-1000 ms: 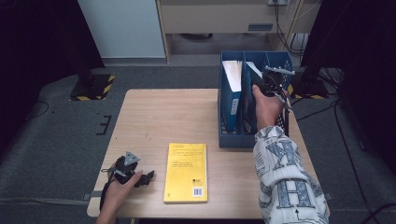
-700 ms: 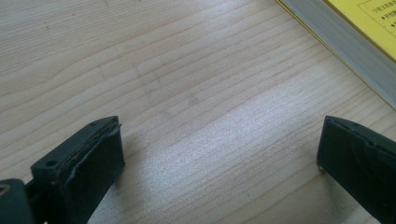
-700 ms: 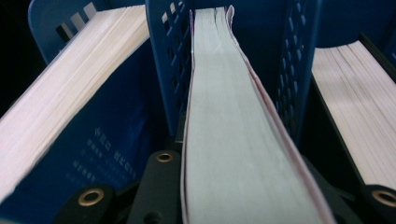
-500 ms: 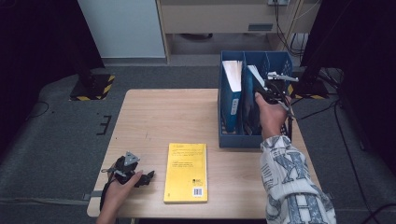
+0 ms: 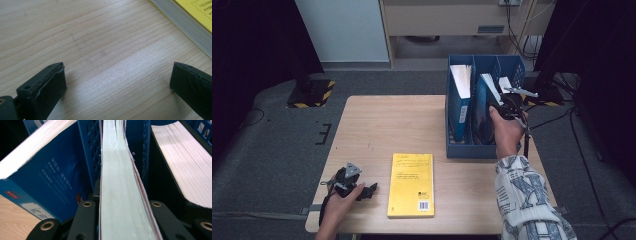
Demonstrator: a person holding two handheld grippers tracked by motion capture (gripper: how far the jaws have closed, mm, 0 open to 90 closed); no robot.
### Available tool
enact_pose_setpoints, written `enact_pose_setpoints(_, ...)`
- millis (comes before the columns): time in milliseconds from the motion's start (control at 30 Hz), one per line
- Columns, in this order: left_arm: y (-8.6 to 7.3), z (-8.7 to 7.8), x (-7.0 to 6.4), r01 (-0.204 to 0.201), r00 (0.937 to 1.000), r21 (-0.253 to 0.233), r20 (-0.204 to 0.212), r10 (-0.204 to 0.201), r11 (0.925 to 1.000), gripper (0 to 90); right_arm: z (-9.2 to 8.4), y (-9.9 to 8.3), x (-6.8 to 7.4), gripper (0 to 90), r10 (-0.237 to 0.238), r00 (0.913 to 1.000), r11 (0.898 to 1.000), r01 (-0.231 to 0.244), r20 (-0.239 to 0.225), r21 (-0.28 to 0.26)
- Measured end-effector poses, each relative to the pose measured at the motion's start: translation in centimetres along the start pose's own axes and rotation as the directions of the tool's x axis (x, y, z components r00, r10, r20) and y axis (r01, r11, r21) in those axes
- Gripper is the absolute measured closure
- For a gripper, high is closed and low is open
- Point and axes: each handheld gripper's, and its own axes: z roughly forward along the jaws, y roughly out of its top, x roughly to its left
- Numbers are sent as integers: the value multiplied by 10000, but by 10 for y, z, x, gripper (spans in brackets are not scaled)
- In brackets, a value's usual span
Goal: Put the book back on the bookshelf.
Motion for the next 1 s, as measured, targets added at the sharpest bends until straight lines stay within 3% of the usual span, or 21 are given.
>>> enact_pose_setpoints(433,0,0,0,-8,10000,9,10,8,10000,0,-5,-1,9,666,-188,9985,9998,191,-511,59)
enact_pose_setpoints(1000,0,0,0,-19,10000,29,16,19,10000,0,-8,13,14,648,-491,9962,9981,517,-722,338)
